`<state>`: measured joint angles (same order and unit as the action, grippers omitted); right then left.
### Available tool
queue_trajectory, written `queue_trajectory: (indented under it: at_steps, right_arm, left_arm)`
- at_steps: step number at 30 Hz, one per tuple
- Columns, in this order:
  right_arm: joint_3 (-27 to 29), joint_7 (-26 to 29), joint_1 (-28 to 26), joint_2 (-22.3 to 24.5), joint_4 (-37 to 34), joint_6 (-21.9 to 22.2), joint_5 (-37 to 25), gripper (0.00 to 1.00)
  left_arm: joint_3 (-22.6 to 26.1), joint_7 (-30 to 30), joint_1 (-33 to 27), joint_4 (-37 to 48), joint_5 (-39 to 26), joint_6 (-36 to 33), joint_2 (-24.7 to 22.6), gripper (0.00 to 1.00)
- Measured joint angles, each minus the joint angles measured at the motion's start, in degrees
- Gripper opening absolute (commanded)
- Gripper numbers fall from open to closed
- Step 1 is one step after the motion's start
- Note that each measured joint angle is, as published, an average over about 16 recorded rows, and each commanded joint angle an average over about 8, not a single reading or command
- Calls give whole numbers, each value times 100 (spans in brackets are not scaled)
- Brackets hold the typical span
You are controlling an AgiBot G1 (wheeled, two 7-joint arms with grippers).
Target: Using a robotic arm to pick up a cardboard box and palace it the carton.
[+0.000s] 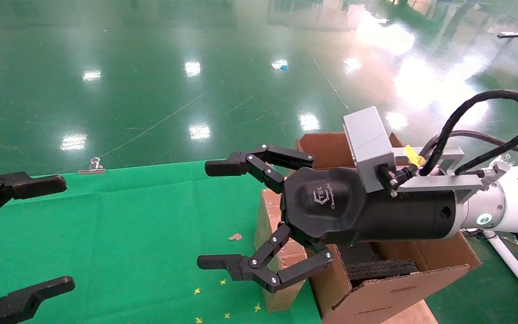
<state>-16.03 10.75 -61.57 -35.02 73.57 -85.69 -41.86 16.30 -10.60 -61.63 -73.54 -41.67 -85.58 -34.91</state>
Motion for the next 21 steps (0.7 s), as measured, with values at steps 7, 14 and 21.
queue_trajectory:
  at_steps: [7,14,21]
  right_arm:
    - [0,-1,0,0,0,0,0,100]
    - [-38,57,-20,-9,22,27,-58,100]
    - [-292,431,-268,-85,150,103,-461,100]
  left_arm:
    - [-11,-6,3,-2,-7,-4,-4,100]
    - [-22,-13,5,-1,-15,-8,-9,100]
    - [-22,-14,4,3,-16,-9,-10,100]
